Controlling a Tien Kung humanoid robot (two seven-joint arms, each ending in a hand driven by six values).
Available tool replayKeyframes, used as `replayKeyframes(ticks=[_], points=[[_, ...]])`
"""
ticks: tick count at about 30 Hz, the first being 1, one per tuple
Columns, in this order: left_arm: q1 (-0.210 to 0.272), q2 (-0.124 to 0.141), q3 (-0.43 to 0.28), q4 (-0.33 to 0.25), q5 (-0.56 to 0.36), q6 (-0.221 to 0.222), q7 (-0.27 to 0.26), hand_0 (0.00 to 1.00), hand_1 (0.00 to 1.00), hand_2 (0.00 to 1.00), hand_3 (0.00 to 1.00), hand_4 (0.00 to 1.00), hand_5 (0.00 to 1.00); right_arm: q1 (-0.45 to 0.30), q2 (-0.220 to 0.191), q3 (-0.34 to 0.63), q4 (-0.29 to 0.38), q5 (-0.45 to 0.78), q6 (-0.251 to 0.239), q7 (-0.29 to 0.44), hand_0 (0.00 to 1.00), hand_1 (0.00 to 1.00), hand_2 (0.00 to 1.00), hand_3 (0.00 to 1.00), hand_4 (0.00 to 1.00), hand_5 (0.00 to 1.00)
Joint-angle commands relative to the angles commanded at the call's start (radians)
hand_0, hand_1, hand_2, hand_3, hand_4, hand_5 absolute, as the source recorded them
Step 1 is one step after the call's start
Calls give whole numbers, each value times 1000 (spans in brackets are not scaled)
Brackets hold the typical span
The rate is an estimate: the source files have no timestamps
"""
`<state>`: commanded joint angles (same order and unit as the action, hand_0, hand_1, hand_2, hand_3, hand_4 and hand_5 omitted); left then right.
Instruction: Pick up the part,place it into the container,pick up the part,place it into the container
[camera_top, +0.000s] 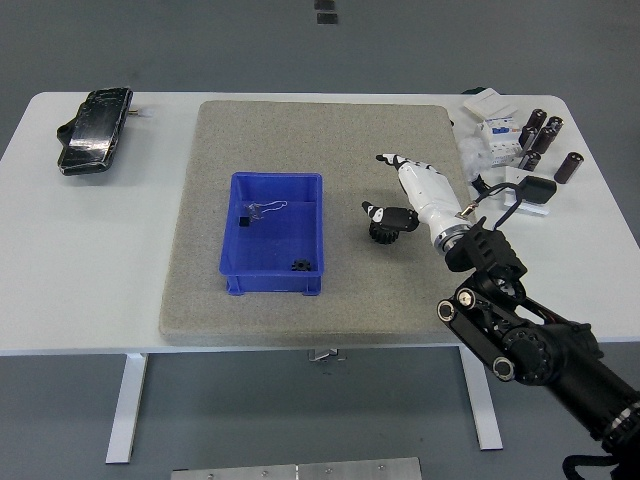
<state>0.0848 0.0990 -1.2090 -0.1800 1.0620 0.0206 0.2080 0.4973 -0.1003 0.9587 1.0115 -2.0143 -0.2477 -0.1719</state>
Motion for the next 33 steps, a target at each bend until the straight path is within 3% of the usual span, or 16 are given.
replayKeyframes(ticks=[8, 23, 24, 29, 30, 33], points=[[-2, 0, -2, 0, 5, -3, -1, 639, 614, 575, 562, 682, 127, -5, -4, -41, -41, 29, 48, -14, 809, 779, 854, 859, 739, 294], [-4, 0, 0, 0, 3, -2, -3, 638, 614, 577, 555, 678, 123, 7, -4, -97, -79, 15, 80, -39, 800, 775, 850, 853, 754, 312], [-4, 0, 0, 0, 3, -2, -4, 639, 614, 577, 557, 673, 125, 7, -5, -98, -80, 14, 77, -40, 722, 656, 709, 704, 439, 169], [-5, 0, -2, 0, 2, -2, -8, 639, 614, 577, 557, 673, 125, 8, -6, -109, -80, 13, 56, -39, 722, 656, 709, 704, 439, 169], [-5, 0, -2, 0, 1, -2, -9, 639, 614, 578, 560, 667, 128, 8, -6, -112, -80, 14, 52, -39, 660, 529, 587, 595, 337, 28], [-6, -1, -2, 0, 0, -1, -10, 639, 614, 578, 560, 667, 128, 8, -7, -120, -80, 16, 38, -33, 660, 529, 587, 595, 337, 28]])
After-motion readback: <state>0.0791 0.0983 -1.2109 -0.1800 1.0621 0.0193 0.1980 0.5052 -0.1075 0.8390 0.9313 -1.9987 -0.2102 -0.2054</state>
